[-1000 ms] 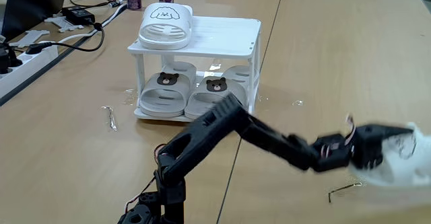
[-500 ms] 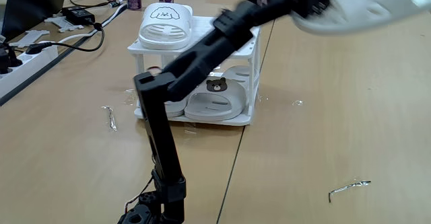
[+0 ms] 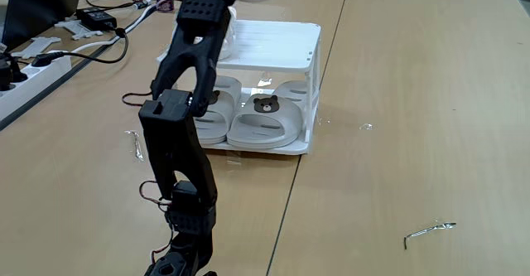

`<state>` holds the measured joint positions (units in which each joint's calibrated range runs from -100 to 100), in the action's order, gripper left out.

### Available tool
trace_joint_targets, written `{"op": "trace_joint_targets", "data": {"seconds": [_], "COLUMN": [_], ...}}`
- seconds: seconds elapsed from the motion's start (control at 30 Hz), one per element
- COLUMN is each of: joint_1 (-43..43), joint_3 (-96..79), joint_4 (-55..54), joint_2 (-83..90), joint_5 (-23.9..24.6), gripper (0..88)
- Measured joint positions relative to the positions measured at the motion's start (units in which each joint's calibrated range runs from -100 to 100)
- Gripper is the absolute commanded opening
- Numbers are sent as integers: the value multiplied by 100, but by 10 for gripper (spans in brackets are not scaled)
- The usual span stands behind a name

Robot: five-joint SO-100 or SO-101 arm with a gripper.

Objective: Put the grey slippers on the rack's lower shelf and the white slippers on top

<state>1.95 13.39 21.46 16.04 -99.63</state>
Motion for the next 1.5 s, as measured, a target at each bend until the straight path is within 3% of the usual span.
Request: {"op": "trace_joint_targets", "data": {"seconds": [0.2, 0.73, 0.87, 0.93, 1.2, 1.5], "joint_1": [172, 180, 180, 180, 142, 135], "joint_3": [449, 4528, 4654, 4654, 4564, 2300], "joint_4": [0, 0, 0, 0, -9, -9], "joint_2": [-1221, -5625, -5699, -5699, -5682, -4140], "joint_5": [0, 0, 0, 0, 0, 0], "gripper": [7, 18, 274, 348, 364, 364]}}
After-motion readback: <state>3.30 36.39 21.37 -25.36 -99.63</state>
